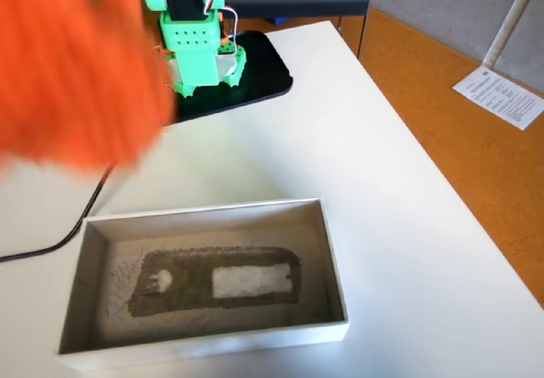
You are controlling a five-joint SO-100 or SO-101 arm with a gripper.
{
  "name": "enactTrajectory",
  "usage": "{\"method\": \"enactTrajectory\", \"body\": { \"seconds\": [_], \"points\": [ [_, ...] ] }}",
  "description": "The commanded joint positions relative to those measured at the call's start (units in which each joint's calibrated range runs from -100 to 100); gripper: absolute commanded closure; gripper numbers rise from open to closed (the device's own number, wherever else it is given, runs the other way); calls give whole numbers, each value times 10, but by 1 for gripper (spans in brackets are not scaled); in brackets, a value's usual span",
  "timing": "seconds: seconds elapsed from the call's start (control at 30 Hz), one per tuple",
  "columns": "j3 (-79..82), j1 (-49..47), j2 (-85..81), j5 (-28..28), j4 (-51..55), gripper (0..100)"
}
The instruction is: Remove orange objects from table
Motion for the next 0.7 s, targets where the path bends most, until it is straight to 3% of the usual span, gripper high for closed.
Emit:
{"method": "enactTrajectory", "body": {
  "seconds": [0.0, 0.13, 0.5, 0.67],
  "points": [
    [108, 16, -43, 22, -20, 100],
    [214, 29, -61, 42, -58, 100],
    [216, 18, -80, 46, -61, 100],
    [191, -55, -111, 28, -116, 100]
  ]
}}
